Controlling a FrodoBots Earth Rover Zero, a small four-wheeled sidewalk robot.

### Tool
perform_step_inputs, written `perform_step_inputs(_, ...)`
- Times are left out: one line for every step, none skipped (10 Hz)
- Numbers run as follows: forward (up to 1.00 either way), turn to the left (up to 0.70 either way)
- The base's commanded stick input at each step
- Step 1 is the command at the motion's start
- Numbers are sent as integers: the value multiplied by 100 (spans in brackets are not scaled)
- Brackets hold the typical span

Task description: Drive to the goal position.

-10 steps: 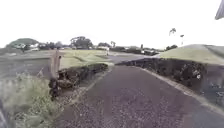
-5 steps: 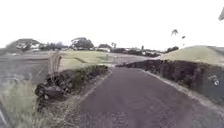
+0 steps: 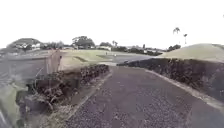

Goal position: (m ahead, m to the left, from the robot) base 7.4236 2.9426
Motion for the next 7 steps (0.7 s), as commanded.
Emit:
perform_step_inputs(100, -40)
perform_step_inputs(100, -27)
perform_step_inputs(100, -7)
perform_step_inputs(100, 0)
perform_step_inputs(100, 0)
perform_step_inputs(100, 0)
perform_step_inputs(100, 0)
